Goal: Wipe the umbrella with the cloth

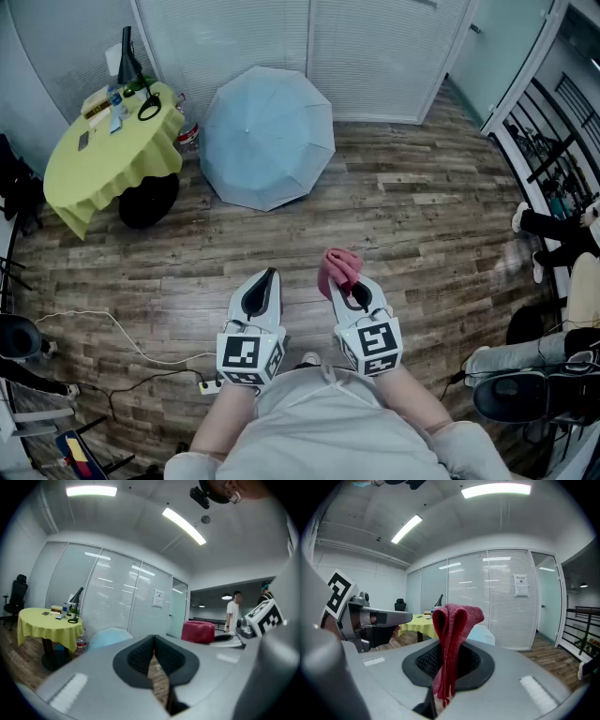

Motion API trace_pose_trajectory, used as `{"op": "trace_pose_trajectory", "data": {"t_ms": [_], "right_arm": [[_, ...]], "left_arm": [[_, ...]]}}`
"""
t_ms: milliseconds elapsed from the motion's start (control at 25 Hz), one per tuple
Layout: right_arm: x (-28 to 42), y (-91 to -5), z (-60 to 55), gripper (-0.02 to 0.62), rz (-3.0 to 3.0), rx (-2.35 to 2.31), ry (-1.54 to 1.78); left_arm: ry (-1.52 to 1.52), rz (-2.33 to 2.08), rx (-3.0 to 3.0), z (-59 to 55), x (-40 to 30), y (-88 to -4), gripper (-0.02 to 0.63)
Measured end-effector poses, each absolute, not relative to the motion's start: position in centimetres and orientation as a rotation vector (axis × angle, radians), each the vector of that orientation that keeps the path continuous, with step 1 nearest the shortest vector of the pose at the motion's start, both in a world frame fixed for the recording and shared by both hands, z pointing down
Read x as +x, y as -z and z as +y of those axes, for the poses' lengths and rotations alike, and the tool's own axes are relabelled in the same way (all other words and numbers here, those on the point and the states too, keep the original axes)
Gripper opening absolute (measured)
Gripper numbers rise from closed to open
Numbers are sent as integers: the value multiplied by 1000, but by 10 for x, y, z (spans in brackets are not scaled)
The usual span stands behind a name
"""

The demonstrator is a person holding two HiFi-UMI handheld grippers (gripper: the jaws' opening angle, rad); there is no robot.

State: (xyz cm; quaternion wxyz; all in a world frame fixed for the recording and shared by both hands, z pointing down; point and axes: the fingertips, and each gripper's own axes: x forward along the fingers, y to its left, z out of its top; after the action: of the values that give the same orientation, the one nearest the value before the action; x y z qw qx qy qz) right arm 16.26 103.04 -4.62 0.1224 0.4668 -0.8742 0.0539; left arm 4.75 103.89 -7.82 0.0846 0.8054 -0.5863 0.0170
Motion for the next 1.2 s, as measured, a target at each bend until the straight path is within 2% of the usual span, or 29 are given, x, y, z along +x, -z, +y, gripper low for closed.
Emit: {"op": "trace_pose_trajectory", "data": {"t_ms": [720,1200], "right_arm": [[176,21,992,52,-2553,1342,-276],[96,3,900,52,-2494,1324,-328]], "left_arm": [[-75,-1736,2345,1003,62,53,8],[-132,-1713,2349,910,-18,36,8]]}}
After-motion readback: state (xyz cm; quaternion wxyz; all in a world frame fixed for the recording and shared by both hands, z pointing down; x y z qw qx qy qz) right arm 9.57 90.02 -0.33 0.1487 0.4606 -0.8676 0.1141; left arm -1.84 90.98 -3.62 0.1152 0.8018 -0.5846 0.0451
